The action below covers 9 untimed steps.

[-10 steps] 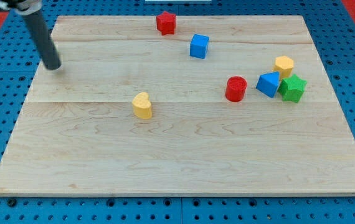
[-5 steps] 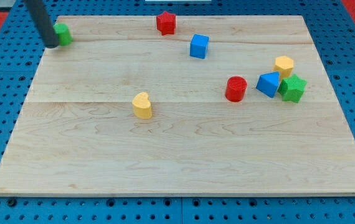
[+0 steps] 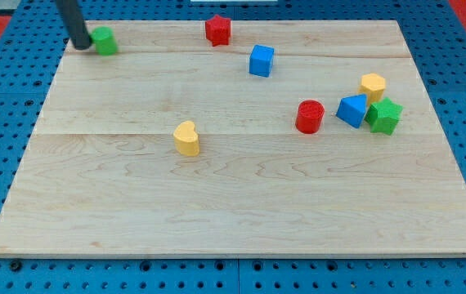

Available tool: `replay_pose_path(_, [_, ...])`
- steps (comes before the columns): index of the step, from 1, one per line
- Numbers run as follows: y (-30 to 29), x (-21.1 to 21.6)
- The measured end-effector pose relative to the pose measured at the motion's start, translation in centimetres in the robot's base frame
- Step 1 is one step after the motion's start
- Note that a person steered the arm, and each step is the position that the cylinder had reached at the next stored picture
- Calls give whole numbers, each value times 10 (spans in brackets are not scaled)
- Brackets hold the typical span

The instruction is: Place the blue cube and the green circle in a diagonal line

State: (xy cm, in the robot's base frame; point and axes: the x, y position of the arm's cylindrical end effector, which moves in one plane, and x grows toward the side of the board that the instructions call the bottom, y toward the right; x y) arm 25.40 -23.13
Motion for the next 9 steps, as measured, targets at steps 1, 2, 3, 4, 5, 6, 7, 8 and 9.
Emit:
replay_pose_path(1, [-34, 7])
replay_pose_path(2, [-27, 19])
replay_pose_path(3, [2, 35])
replay_pose_path(4, [26, 52])
replay_pose_path(5, [28, 52])
replay_pose_path(6, [83, 53])
replay_pose_path(7, [129, 52])
replay_pose_path(8, [183, 86])
replay_pose_path(9, [263, 121])
